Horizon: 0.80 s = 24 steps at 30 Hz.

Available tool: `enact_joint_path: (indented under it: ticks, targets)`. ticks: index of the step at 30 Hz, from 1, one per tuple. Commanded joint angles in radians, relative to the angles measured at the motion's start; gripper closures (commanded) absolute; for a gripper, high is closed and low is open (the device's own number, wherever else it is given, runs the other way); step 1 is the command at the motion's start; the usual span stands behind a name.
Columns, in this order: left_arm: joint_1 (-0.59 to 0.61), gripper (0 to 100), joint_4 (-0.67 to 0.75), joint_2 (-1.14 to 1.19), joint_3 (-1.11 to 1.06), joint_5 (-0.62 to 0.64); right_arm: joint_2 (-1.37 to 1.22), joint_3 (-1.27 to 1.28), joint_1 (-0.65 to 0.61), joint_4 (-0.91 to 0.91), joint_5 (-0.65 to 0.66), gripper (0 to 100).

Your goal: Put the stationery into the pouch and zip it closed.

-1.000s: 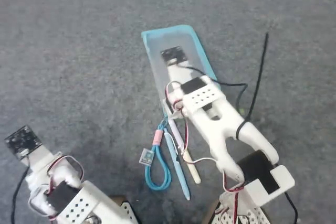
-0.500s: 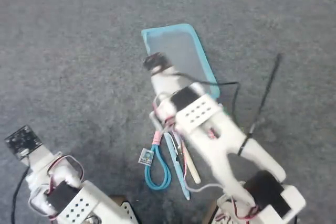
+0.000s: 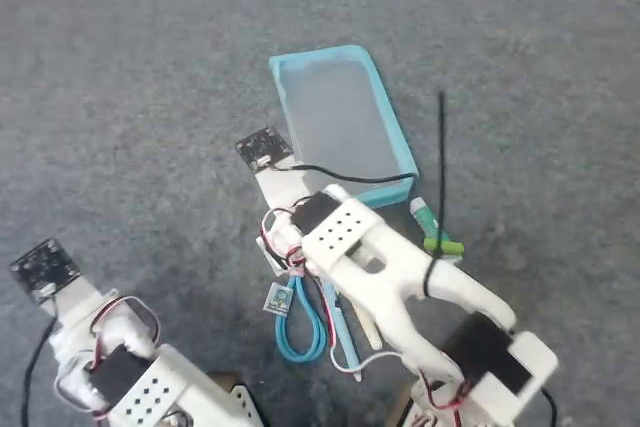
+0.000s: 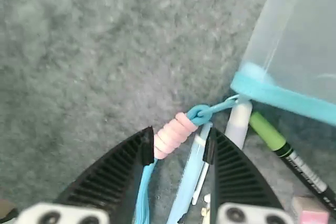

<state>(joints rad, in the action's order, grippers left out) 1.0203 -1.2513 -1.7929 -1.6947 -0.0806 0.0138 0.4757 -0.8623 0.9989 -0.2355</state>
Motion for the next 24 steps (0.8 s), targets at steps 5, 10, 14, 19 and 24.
enact_joint_path:
  ticks: [5, 10, 14, 19, 24]
  targets:
    - [-0.009, 99, -0.005, -0.017, 0.010, -0.012, -0.090, -0.071, -0.010, -0.010, -0.020, 82.6]
    - [-0.009, 99, -0.005, -0.017, 0.010, -0.012, -0.116, -0.072, -0.010, -0.012, -0.020, 82.8]
    - [-0.009, 99, -0.005, -0.017, 0.010, -0.012, -0.143, -0.072, -0.010, -0.018, -0.020, 82.6]
    - [-0.009, 99, -0.005, -0.017, 0.010, -0.012, -0.166, -0.101, 0.002, -0.010, -0.021, 82.9]
    - [-0.009, 99, -0.005, -0.017, 0.010, -0.012, -0.173, -0.109, 0.079, -0.010, -0.097, 83.0]
